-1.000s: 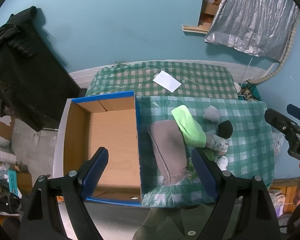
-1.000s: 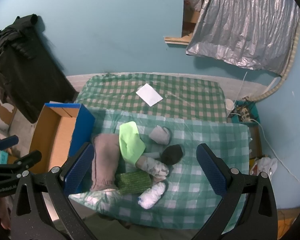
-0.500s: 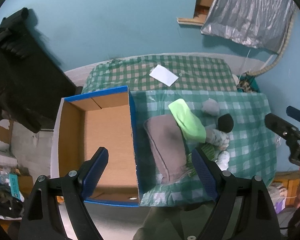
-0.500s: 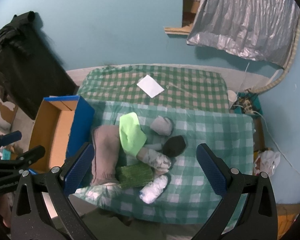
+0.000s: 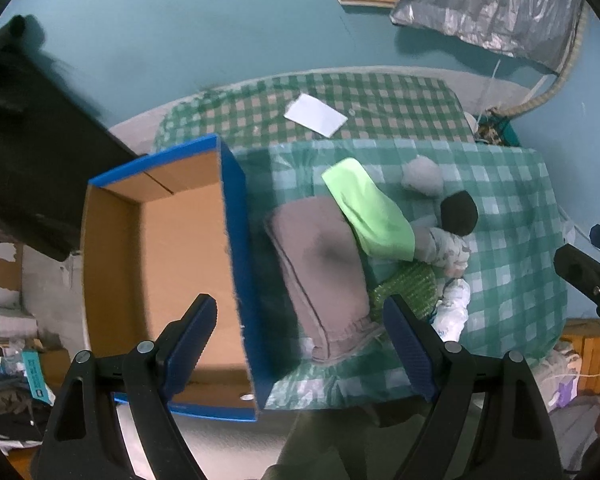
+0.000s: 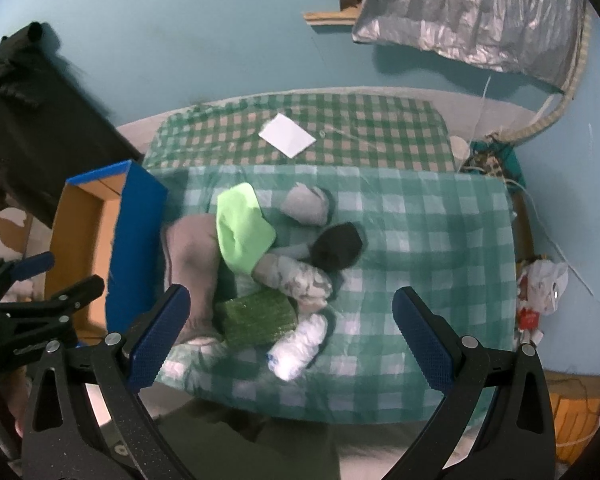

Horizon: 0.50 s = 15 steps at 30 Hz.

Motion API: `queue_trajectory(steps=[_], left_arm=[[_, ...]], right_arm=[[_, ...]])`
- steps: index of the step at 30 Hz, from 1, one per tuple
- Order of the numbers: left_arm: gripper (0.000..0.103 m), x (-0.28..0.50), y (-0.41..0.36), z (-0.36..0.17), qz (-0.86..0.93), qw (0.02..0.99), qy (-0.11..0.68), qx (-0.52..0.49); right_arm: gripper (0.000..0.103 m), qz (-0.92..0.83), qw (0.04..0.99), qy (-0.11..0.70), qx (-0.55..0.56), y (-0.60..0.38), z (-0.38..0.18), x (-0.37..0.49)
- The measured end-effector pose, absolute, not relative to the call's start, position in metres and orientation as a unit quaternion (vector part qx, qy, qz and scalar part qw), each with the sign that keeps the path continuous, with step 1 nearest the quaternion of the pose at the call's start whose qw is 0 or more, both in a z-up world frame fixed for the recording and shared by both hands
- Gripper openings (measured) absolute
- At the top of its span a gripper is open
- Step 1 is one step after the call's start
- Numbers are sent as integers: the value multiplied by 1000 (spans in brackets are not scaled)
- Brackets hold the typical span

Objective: Organize soft objects
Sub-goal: 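Lower the left tool onto the grey fabric while the right tool lowers onto the white bundle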

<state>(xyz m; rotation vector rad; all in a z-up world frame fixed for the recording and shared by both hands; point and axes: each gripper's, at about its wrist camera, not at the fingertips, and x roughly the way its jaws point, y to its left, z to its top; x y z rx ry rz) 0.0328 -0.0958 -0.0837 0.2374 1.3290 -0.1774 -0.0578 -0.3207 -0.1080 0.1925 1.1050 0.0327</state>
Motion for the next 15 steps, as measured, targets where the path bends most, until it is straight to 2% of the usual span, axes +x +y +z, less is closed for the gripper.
queue_trajectory(steps=[15], left_arm=[[86,46,-122,-151,-86,744,650,126]], right_arm=[[99,-2,807,578,118,-342,-181,-55]])
